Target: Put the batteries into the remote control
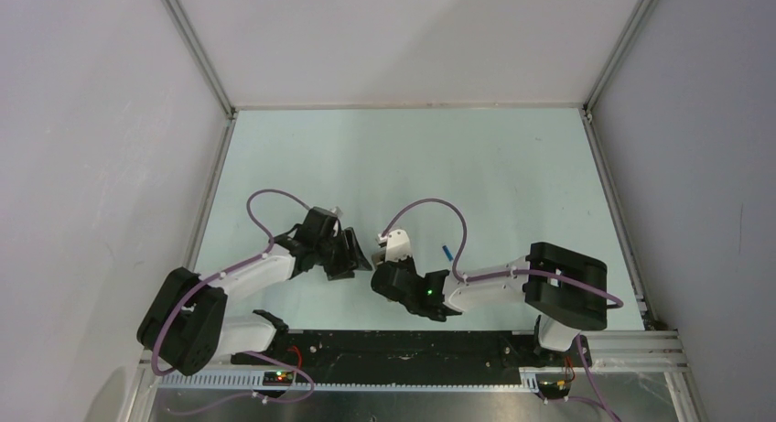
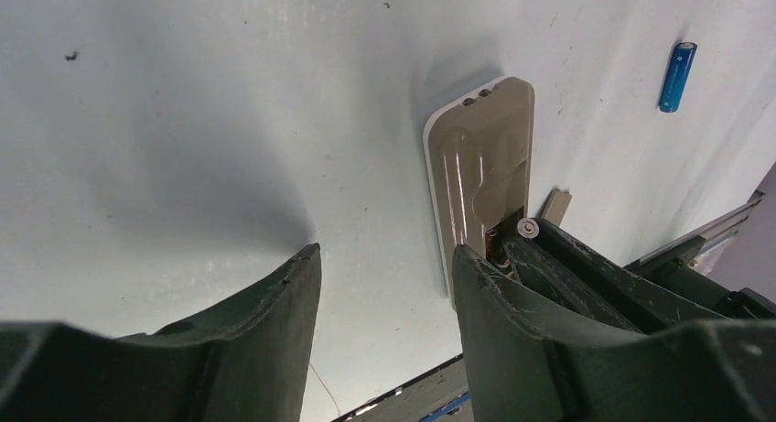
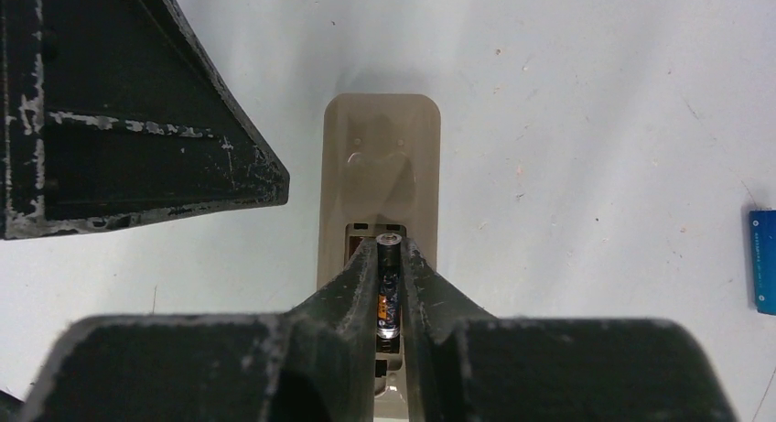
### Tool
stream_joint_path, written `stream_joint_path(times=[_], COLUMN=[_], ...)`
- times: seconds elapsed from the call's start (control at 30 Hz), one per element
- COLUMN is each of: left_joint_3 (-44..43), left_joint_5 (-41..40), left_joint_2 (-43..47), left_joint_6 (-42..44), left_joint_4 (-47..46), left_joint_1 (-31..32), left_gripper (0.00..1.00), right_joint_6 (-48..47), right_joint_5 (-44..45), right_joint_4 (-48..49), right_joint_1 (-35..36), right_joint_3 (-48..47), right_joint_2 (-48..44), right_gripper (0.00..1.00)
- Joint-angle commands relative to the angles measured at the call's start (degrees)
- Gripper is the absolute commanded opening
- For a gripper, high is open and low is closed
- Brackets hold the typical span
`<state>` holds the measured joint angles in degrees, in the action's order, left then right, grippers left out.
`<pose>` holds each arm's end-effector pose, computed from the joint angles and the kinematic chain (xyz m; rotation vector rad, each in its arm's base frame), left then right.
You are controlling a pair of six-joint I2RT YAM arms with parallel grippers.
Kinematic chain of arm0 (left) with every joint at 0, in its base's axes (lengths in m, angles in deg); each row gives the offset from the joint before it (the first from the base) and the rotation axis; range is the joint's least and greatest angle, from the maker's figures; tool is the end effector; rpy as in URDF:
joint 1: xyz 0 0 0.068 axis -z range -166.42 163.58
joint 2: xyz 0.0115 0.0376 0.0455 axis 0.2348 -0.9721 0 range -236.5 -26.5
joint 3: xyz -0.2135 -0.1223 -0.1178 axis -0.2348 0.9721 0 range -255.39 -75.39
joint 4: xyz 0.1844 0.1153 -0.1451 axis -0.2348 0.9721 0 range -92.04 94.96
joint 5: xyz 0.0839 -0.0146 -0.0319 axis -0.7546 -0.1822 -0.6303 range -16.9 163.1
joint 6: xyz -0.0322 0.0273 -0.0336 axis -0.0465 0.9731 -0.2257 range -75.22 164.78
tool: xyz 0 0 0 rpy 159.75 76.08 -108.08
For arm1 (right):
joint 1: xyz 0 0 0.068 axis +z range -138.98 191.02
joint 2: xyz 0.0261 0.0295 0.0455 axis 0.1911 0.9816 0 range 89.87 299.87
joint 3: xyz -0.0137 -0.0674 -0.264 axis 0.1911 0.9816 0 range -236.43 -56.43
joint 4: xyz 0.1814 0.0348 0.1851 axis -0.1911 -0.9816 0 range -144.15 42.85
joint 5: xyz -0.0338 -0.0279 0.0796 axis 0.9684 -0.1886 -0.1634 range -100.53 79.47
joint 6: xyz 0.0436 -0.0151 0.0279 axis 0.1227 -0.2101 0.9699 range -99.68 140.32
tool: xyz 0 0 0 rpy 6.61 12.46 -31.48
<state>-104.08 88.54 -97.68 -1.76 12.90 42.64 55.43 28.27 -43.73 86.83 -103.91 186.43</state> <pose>0.1828 -0.1125 0.1509 -0.3097 2.7318 -0.7863 0.1016 0.3116 0.1572 -0.4593 2.1276 0.2932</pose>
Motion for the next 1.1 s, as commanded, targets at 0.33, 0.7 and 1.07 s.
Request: stream_joint_path(times=[0.33, 0.7, 1.07], left_joint_3=[0.79, 0.72, -0.63], left_joint_5=[0.02, 0.00, 0.67], left_joint_2=[1.12, 1.12, 0.62], left_joint_6=[-0.15, -0.13, 0.43], left_joint_4=[-0.89, -0.89, -0.95], left_joint_1=[-0.58, -0.67, -0.64], left_gripper=[0.59, 0.60, 0.63], right_joint_6=[-2.89, -2.57, 0.20], right_joint_5=[2.57, 2.75, -10.90], right_joint_4=[-0.23, -1.60, -2.30], right_joint_1=[2.41, 3.01, -3.66], right_joint_3=[0.64, 0.64, 0.45], right_joint_2=[-1.27, -6.56, -11.20], right_gripper=[0.25, 0.41, 0.45])
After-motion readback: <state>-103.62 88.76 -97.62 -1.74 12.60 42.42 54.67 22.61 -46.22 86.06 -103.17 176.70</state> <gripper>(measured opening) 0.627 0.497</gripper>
